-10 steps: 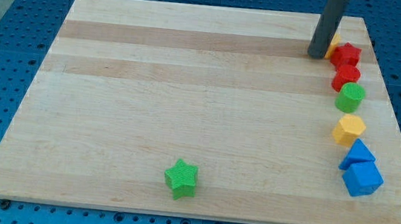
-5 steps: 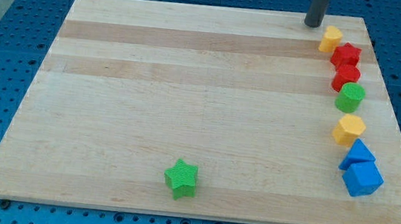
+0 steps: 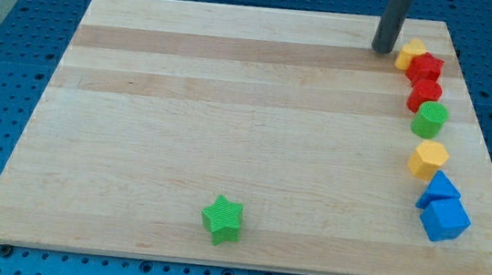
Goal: Push yellow heart top right
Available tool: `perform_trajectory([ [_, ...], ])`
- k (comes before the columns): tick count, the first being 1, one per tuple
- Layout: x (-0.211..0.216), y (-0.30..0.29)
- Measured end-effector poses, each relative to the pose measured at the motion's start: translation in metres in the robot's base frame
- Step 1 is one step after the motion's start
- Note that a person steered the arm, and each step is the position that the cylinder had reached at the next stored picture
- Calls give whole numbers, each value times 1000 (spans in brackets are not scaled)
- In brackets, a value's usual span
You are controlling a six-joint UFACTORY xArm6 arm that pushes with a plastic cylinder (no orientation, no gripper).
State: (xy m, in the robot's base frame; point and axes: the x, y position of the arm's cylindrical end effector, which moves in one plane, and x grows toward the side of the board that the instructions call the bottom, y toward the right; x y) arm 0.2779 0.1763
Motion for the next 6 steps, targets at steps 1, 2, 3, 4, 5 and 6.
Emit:
perform_trajectory([
  [1, 37, 0],
  [2, 48, 0],
  [3, 26, 14],
  [4, 7, 30],
  [5, 7, 32],
  [6, 7, 32],
])
